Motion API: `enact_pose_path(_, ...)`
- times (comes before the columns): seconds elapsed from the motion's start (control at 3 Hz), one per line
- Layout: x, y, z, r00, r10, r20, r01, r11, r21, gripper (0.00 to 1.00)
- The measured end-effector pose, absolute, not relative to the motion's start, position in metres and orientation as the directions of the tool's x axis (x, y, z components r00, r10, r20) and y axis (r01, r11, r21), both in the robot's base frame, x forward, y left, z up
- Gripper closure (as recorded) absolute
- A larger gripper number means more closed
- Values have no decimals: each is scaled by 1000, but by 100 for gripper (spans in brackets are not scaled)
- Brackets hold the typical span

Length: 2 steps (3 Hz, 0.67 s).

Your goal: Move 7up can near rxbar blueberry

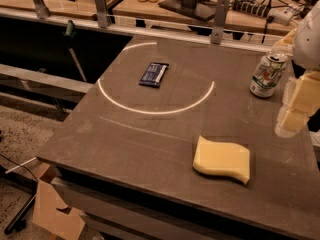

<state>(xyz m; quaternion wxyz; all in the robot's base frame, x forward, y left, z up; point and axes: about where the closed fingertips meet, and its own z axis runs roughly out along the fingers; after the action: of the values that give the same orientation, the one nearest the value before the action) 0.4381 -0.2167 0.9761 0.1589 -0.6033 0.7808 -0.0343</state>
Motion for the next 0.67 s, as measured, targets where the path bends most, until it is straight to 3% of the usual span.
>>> enact_pose_path(0.67, 447, -232, 984, -235, -933, -274, -909, 311, -278, 0)
